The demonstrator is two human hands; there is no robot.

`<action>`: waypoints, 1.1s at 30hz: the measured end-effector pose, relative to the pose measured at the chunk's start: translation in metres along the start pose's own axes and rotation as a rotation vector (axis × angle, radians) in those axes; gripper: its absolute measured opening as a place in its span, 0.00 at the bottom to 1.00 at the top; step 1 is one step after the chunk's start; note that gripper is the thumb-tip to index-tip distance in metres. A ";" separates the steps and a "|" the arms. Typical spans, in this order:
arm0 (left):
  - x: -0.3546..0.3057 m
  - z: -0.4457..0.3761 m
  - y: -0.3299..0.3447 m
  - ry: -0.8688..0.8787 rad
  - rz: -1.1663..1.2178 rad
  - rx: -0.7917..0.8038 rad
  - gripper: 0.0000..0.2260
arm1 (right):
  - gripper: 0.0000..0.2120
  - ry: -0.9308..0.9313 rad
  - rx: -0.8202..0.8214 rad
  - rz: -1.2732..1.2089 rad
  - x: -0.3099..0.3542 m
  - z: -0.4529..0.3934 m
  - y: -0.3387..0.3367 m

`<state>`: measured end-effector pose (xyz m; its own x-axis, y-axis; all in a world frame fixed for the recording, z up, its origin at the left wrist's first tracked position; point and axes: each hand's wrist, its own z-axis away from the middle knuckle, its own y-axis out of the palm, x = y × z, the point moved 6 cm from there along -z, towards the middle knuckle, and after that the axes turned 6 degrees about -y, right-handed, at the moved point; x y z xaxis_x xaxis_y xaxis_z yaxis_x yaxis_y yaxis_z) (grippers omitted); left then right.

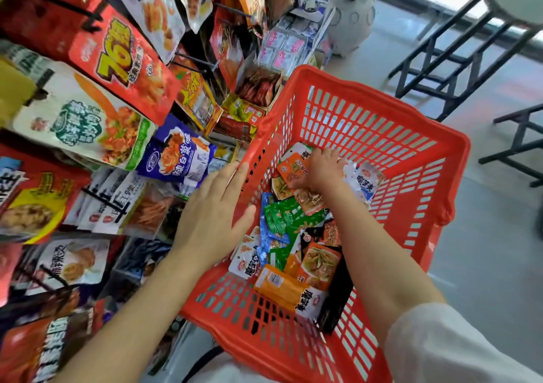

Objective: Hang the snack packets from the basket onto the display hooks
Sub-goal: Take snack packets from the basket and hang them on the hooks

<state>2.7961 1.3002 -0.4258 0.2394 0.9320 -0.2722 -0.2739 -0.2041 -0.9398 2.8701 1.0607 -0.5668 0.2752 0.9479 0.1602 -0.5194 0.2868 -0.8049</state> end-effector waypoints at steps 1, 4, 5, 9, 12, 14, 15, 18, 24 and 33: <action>0.000 0.000 0.000 0.002 -0.001 -0.003 0.32 | 0.59 -0.004 -0.008 -0.004 0.001 0.002 0.001; -0.001 0.001 -0.001 -0.001 0.007 -0.011 0.32 | 0.58 -0.025 -0.011 0.001 0.001 0.006 0.001; -0.001 0.001 -0.001 0.000 0.009 -0.012 0.32 | 0.57 -0.028 -0.007 -0.010 0.001 0.007 -0.001; -0.001 0.002 -0.002 0.013 0.018 -0.028 0.32 | 0.47 -0.056 0.019 -0.045 -0.005 0.011 -0.011; -0.002 0.002 -0.002 0.011 0.023 -0.023 0.32 | 0.44 -0.091 0.063 -0.182 -0.009 0.015 -0.018; -0.002 0.003 -0.002 0.018 0.027 -0.030 0.31 | 0.46 -0.098 0.090 -0.329 -0.010 0.020 -0.020; -0.002 0.003 -0.002 0.016 0.029 -0.031 0.31 | 0.46 -0.106 0.093 -0.367 -0.009 0.024 -0.022; -0.001 0.002 -0.003 0.010 0.035 -0.030 0.30 | 0.25 -0.102 0.104 -0.406 -0.011 0.026 -0.024; -0.003 0.001 -0.005 0.015 0.035 -0.047 0.31 | 0.19 -0.127 0.012 -0.682 -0.020 0.041 -0.045; -0.009 0.010 -0.014 -0.029 0.033 -0.004 0.30 | 0.11 -0.195 -0.062 -1.028 -0.025 0.102 -0.068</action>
<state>2.7884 1.2974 -0.4084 0.2029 0.9332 -0.2966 -0.2779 -0.2356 -0.9313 2.8162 1.0315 -0.4575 0.4226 0.2591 0.8685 -0.0651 0.9645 -0.2560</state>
